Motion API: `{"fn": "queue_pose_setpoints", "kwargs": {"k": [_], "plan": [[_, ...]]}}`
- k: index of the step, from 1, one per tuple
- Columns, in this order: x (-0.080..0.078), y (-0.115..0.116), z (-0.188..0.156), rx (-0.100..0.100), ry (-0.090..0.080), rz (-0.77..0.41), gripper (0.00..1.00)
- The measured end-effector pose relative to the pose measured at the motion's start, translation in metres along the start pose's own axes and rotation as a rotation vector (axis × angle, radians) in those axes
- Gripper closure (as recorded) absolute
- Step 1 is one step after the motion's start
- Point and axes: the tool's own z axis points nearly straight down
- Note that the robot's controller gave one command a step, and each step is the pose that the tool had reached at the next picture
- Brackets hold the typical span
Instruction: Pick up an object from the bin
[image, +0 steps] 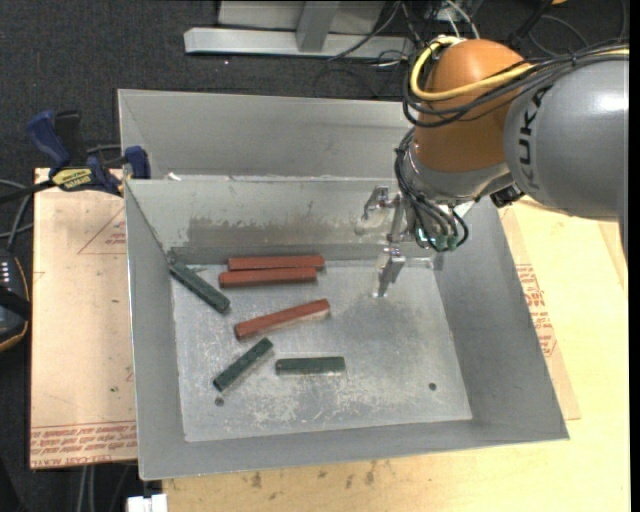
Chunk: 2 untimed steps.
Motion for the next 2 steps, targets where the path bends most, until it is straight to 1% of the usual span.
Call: {"fn": "queue_pose_setpoints", "kwargs": {"k": [1,2], "plan": [[-0.002,0.0,-0.005,0.0,-0.008,0.0,0.0],[0.025,0.046,0.081,0.0,-0.011,-0.028,0.0]]}}
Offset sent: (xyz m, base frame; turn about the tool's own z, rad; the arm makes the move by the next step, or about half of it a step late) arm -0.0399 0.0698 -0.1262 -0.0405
